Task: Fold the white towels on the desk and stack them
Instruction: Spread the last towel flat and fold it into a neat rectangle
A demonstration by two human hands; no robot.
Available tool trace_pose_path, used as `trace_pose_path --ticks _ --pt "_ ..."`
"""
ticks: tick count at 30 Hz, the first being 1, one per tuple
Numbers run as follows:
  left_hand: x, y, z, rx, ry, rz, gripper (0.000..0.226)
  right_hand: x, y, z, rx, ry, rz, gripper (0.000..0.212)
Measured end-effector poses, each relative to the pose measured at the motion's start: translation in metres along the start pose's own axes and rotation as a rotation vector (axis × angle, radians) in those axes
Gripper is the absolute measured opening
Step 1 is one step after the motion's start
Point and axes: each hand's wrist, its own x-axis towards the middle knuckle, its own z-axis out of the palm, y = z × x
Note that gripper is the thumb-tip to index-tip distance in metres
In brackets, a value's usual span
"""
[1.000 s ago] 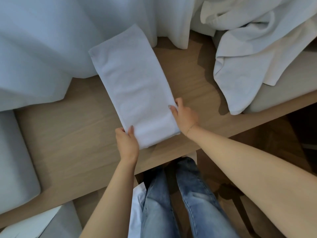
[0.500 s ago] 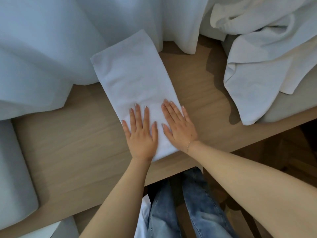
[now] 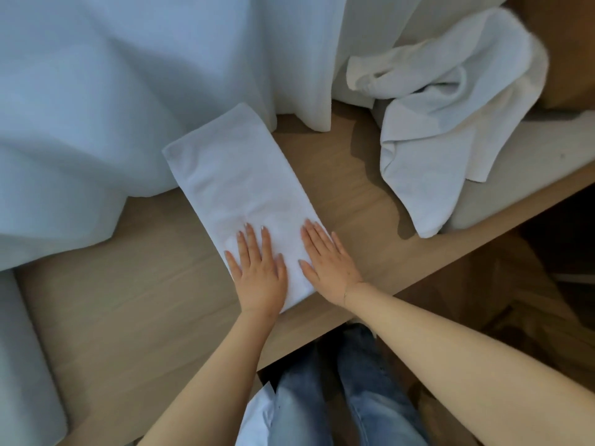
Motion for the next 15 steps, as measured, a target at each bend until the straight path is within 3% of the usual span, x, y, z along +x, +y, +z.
trace_pose_path --ticks 4,7,11,15 --pt "-0.008 0.024 -0.030 -0.007 -0.045 0.094 0.062 -0.034 0.024 -0.027 0.222 -0.075 -0.007 0.063" --pt "-0.007 0.055 -0.046 -0.038 0.003 0.193 0.060 -0.051 0.058 -0.048 0.366 0.047 0.076 0.063" --pt "0.010 0.113 -0.052 -0.132 -0.040 0.197 0.062 -0.061 0.131 -0.069 0.362 0.233 0.139 0.061" --pt "0.035 0.182 -0.044 -0.206 -0.083 0.210 0.060 -0.057 0.223 -0.087 0.321 0.271 0.225 0.061"
